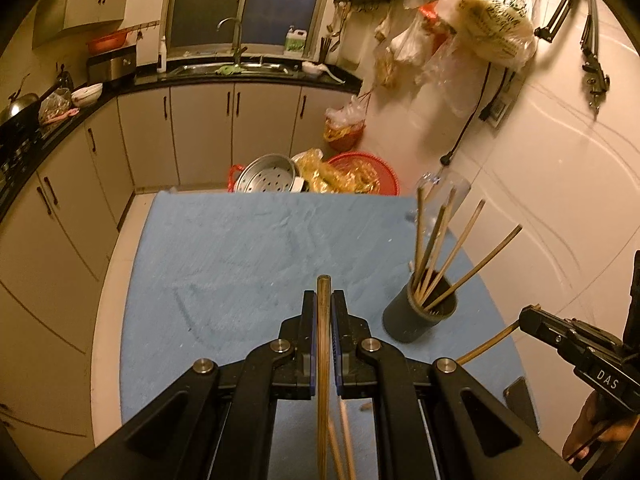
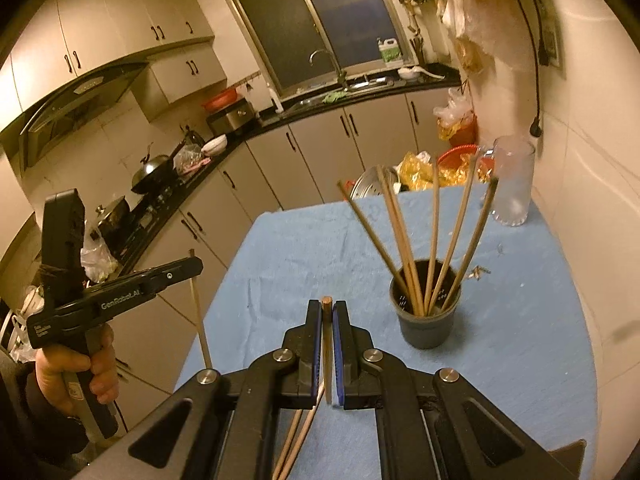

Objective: Organize utensils
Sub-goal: 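Carry both chopsticks up and insert them into the black cup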

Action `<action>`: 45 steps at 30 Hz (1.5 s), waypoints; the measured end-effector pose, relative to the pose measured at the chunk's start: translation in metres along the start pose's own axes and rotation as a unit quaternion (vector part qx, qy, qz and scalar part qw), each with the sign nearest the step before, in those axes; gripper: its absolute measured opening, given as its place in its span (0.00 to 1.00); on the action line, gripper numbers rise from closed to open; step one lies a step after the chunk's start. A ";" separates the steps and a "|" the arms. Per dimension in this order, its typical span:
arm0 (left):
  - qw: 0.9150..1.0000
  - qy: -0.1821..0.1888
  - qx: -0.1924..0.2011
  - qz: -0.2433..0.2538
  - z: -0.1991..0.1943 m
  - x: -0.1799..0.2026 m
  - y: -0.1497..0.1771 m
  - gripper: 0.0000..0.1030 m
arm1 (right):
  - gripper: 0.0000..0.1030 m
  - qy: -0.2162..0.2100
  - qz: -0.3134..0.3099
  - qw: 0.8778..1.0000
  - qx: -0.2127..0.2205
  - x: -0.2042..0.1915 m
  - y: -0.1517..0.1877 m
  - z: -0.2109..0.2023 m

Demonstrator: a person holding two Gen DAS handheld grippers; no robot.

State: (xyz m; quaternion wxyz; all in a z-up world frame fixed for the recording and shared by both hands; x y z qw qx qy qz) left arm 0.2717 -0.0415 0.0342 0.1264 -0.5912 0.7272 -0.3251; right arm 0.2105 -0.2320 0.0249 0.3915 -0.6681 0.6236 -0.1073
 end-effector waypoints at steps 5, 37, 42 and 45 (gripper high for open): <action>1.000 0.013 0.015 0.002 0.005 0.012 -0.015 0.06 | 0.06 0.007 0.001 1.000 0.018 0.004 -0.012 -0.015; 0.986 0.059 0.155 0.022 0.014 0.132 -0.128 0.06 | 0.06 0.070 0.012 0.988 0.139 0.036 -0.078 -0.112; 0.986 0.040 0.162 0.028 0.024 0.135 -0.132 0.06 | 0.06 0.079 0.005 0.985 0.152 0.038 -0.084 -0.111; 0.985 0.032 0.167 0.029 0.031 0.136 -0.133 0.06 | 0.06 0.083 0.002 0.984 0.159 0.040 -0.088 -0.108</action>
Point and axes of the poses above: each gripper's, at about its wrist camera, not at the fingertips, and z roughly the way its jaws point, x to its right, y to its underside, the point moved 8 cm from there along z, roughly the way its jaws point, and after that the axes turned 6 degrees about -x, right-handed, at the moved point
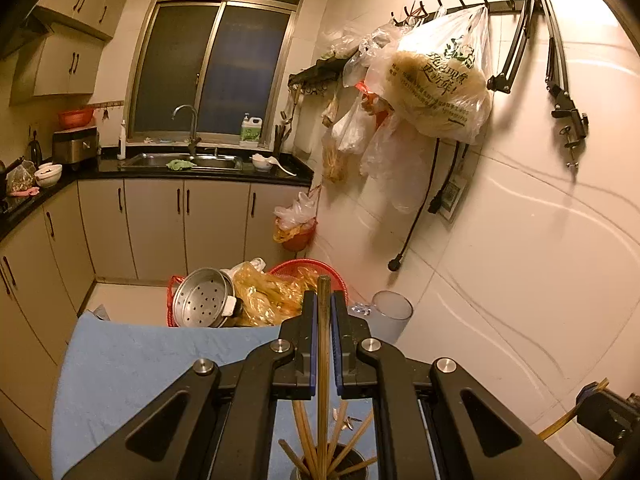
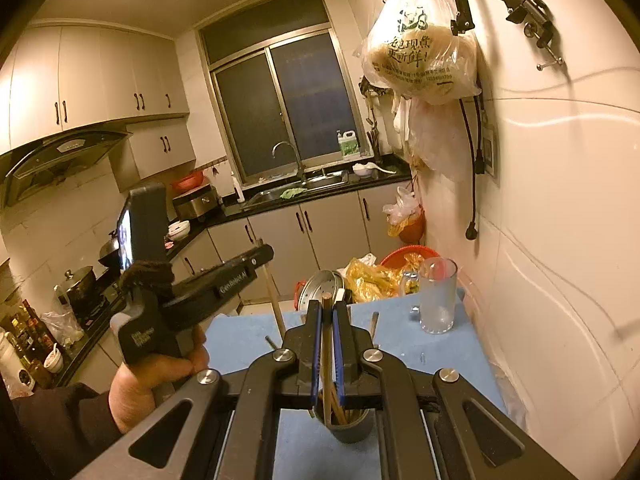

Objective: Organize utensils
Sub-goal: 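Carry both chopsticks up and insert them into the black cup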

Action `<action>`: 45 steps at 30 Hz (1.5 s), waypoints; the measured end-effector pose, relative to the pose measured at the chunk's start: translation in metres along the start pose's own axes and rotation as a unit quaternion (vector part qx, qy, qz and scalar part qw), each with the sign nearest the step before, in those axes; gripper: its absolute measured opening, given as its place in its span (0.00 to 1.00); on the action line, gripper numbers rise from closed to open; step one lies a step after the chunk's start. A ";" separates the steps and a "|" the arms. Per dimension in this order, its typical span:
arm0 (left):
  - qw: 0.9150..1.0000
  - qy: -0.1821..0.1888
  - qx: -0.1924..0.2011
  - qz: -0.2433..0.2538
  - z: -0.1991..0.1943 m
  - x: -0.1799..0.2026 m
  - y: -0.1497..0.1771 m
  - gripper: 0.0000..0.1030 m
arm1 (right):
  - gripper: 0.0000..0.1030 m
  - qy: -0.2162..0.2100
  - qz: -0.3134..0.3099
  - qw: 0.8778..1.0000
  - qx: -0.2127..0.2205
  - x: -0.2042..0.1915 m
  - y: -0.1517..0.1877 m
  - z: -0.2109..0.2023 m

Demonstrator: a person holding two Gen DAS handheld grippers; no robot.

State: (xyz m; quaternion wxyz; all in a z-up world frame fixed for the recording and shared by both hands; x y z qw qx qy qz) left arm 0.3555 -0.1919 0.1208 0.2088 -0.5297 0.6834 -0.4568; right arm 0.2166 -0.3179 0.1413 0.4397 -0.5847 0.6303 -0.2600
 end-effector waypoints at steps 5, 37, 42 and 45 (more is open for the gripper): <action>1.000 -0.012 -0.005 0.003 0.018 0.001 0.006 0.06 | 0.06 0.004 -0.008 1.000 -0.004 0.004 0.000 0.018; 0.994 -0.031 -0.100 0.017 0.032 -0.021 0.085 0.09 | 0.07 0.051 -0.025 0.993 -0.107 0.042 0.070 0.092; 0.992 -0.035 -0.116 0.022 0.034 -0.019 0.093 0.10 | 0.07 0.048 -0.011 0.992 -0.120 0.045 0.077 0.099; 0.992 -0.037 -0.119 0.020 0.034 -0.020 0.095 0.10 | 0.07 0.048 -0.009 0.991 -0.124 0.045 0.079 0.103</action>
Point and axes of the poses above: each gripper's, at about its wrist camera, not at the fingertips, and z roughly the way its jaws point, x to its right, y to its underside, the point moved 8 cm from there along z, roughly the way its jaws point, and after that the axes turned 6 degrees about -x, right-handed, at the moved point
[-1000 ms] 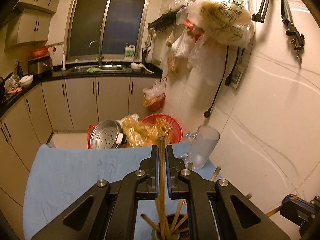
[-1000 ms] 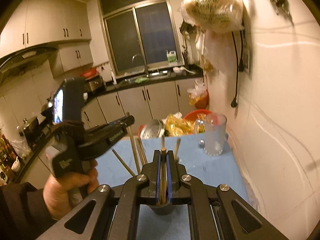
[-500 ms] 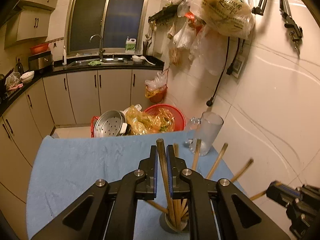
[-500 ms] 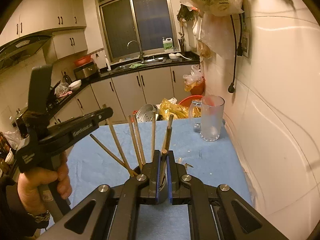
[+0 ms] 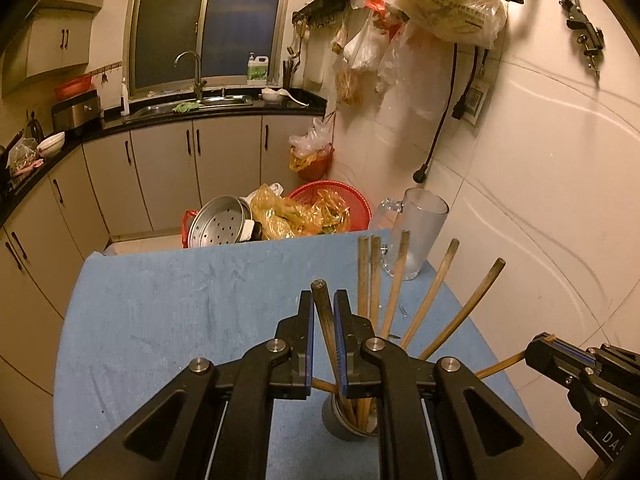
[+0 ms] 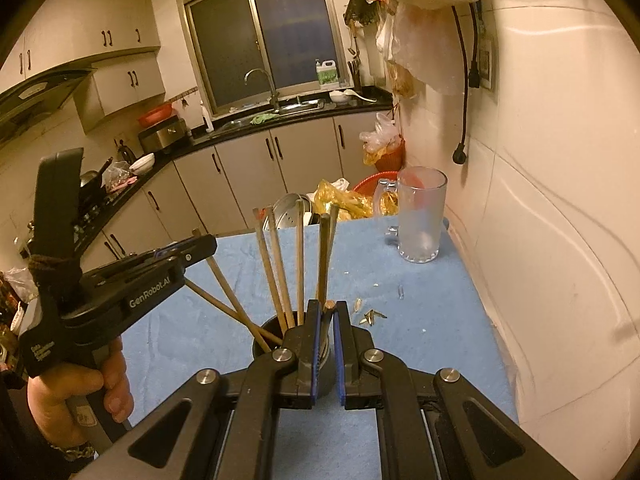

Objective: Organize utensils
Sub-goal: 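Carry both chopsticks up and insert them into the black cup, then open both tools to release the chopsticks into the cup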

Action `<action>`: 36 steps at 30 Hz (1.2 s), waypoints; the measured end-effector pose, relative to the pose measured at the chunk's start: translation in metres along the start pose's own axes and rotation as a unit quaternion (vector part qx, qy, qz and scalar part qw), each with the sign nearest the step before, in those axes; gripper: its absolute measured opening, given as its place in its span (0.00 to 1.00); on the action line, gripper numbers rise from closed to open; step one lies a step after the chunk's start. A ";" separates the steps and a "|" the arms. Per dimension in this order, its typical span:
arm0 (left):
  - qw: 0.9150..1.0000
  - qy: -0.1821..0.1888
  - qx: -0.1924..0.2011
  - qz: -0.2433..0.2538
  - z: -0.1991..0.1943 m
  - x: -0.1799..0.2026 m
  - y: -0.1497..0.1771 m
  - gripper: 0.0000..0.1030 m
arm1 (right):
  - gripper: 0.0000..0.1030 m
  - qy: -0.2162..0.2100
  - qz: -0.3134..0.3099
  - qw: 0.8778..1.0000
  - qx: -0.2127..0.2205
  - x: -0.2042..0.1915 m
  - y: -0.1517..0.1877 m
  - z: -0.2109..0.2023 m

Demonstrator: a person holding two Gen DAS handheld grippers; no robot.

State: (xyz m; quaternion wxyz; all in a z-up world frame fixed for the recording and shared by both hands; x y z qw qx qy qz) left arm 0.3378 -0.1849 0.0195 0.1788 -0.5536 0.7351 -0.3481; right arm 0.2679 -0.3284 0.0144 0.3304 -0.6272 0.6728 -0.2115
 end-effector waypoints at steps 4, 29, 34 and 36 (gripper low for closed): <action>1.000 -0.001 -0.002 0.000 -0.001 0.000 0.001 0.10 | 0.07 0.002 0.002 1.000 -0.001 0.001 0.002 -0.001; 1.000 0.005 0.021 0.014 -0.040 0.000 0.001 0.55 | 0.46 0.025 0.020 0.999 0.023 0.001 -0.001 -0.023; 1.000 0.005 0.023 -0.008 -0.066 -0.028 0.006 0.64 | 0.66 0.027 0.015 0.999 0.035 0.000 0.000 -0.038; 1.000 -0.006 0.017 -0.022 -0.075 -0.052 0.015 0.67 | 0.68 0.030 0.013 0.999 0.038 0.000 0.003 -0.045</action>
Point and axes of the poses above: each gripper's, at about its wrist camera, not at the fingertips, and z roughly the way its jaws point, x to its right, y to its underside, the point moved 8 cm from there along z, roughly the way its jaws point, and after that the axes turned 6 degrees about -x, right-handed, at the moved point
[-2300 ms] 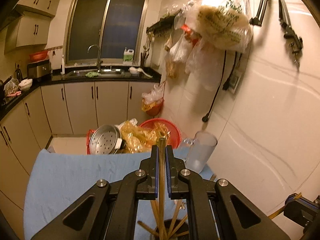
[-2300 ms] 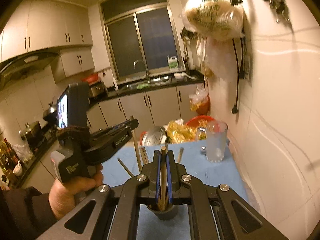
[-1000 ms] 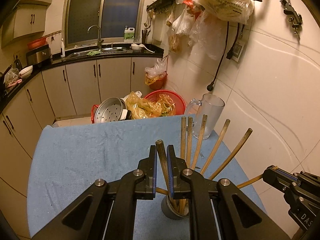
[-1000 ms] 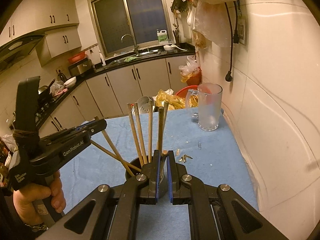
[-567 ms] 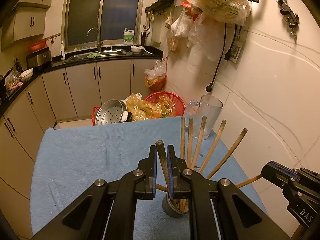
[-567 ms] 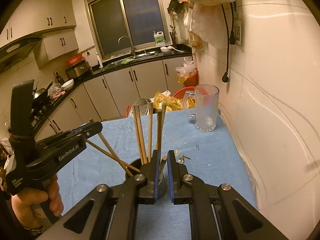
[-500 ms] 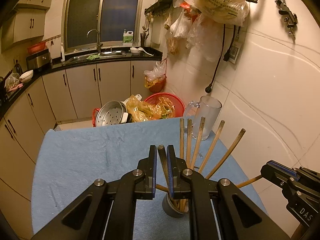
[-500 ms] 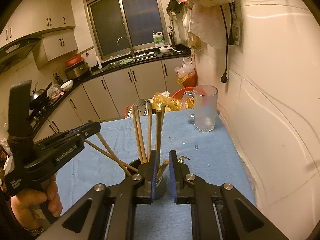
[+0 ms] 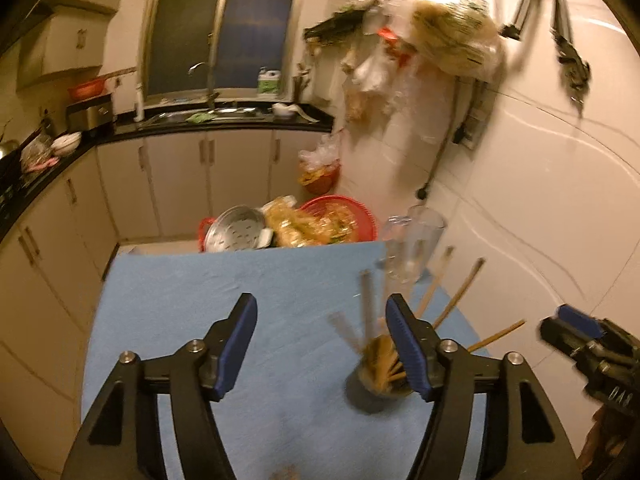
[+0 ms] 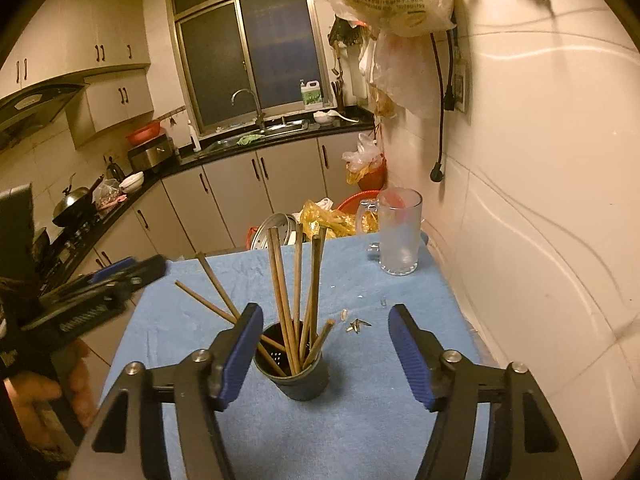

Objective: Organize utensils
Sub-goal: 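Open both tools to release the chopsticks into the cup, then move both tools back over the last chopsticks on the towel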

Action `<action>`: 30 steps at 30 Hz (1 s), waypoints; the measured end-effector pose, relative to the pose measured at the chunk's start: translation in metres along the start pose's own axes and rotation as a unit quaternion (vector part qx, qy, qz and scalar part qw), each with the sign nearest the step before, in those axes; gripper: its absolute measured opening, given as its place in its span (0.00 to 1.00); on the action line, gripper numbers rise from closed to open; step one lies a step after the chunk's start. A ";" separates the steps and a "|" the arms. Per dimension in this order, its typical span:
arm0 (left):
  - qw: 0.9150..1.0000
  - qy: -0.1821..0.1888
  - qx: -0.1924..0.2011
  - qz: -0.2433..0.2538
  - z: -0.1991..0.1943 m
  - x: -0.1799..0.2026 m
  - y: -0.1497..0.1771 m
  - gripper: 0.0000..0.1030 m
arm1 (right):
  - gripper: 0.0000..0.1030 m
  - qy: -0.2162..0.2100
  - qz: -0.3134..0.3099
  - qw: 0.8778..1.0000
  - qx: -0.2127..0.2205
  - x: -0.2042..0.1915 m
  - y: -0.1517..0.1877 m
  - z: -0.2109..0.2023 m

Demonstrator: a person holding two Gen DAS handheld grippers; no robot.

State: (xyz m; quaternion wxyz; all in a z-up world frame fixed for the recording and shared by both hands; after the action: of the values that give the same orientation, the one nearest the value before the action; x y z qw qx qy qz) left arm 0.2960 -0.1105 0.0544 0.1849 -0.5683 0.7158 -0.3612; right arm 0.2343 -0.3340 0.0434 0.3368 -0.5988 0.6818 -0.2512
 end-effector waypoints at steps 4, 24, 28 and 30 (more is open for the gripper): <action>0.998 -0.026 -0.043 -0.035 0.002 -0.049 0.027 0.68 | 0.71 0.006 -0.006 1.000 -0.009 0.000 0.014 -0.004; 0.965 -0.007 -0.261 -0.025 0.077 -0.050 0.214 0.37 | 0.71 -0.019 -0.007 0.995 -0.098 -0.024 0.077 0.032; 0.963 0.006 -0.268 -0.038 0.087 -0.044 0.215 0.33 | 0.71 -0.028 -0.013 0.993 -0.112 -0.031 0.083 0.038; 0.960 0.004 -0.277 -0.038 0.092 -0.042 0.219 0.22 | 0.71 -0.032 -0.020 0.992 -0.122 -0.036 0.089 0.041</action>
State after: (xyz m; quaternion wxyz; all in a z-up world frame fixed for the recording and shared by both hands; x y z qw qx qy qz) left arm 0.2213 -0.0790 -0.1729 0.0033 -0.6227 0.7664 -0.1576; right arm 0.2099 -0.2825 -0.0443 0.2776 -0.6571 0.6839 -0.1531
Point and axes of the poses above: each gripper's, at about its wrist camera, not at the fingertips, and z roughly the way its jaws point, x to its right, y to its underside, the point moved 8 cm from there along z, roughly the way its jaws point, and after that the axes turned 6 degrees about -x, right-handed, at the moved point
